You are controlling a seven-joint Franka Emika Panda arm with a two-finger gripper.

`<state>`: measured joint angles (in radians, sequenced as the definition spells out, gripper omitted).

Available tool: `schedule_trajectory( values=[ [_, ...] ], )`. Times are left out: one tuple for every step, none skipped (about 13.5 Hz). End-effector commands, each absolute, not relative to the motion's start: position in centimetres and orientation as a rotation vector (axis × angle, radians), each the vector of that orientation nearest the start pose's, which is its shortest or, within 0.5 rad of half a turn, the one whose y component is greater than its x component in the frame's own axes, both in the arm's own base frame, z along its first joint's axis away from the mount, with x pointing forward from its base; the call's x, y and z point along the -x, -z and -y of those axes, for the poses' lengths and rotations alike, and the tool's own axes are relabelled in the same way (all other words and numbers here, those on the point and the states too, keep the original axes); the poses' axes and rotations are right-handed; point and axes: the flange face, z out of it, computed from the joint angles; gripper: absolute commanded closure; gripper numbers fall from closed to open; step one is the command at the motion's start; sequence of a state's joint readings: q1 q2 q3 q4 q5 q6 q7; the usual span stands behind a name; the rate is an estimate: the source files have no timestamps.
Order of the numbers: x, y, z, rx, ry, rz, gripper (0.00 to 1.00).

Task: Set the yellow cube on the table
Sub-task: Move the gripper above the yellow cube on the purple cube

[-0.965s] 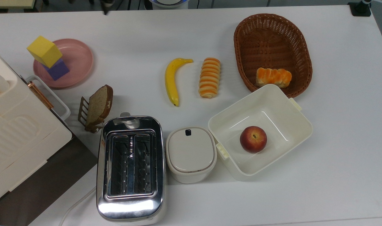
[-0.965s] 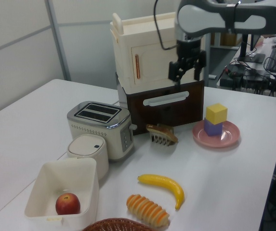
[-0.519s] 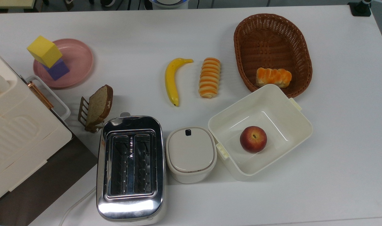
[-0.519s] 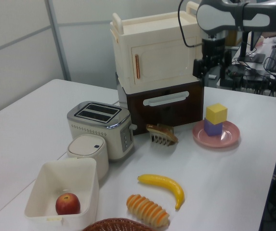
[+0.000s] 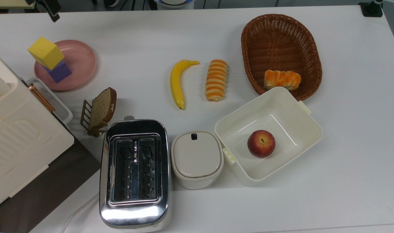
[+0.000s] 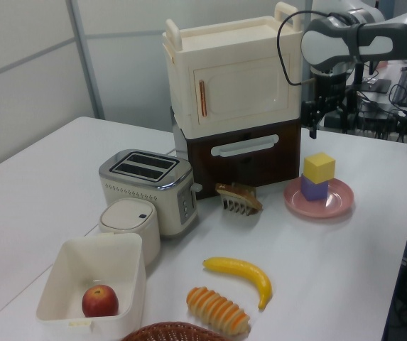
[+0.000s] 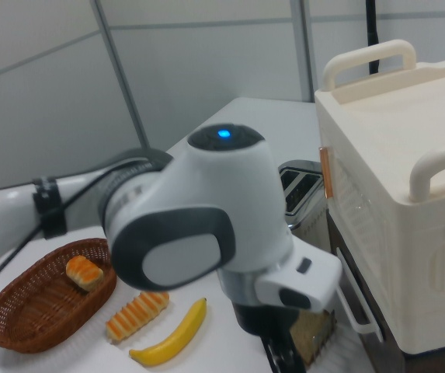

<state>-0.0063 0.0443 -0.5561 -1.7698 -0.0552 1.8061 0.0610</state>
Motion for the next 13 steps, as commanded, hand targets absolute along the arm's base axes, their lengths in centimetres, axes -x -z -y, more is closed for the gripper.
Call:
schedule_trajectory(
  values=[
    [-48.9,-50.8,31.2,3.082,-0.018,-0.943,0.0],
    [-48.9,-50.8,31.4,3.084,-0.009,-0.946,0.0],
    [-48.6,-50.8,32.0,3.085,-0.001,-0.955,0.0],
    [-48.4,-50.9,32.5,3.095,0.017,-0.942,0.0],
    [-48.5,-50.8,32.6,3.109,0.029,-0.906,0.0],
    [-48.6,-50.8,32.7,3.122,0.035,-0.873,0.0],
    [-48.7,-50.4,32.8,3.132,0.028,-0.856,0.0],
    [-48.7,-50.0,33.1,3.137,0.018,-0.846,0.0],
    [-48.6,-49.9,33.4,3.14,0.026,-0.851,0.0],
    [-48.7,-49.5,33.8,3.146,0.025,-0.853,0.0],
    [-48.7,-49.2,34.1,3.148,0.019,-0.863,0.0],
    [-48.8,-48.8,34.2,3.151,0.009,-0.863,0.0],
    [-49.0,-48.3,34.2,3.158,0.001,-0.853,0.0]
  ],
)
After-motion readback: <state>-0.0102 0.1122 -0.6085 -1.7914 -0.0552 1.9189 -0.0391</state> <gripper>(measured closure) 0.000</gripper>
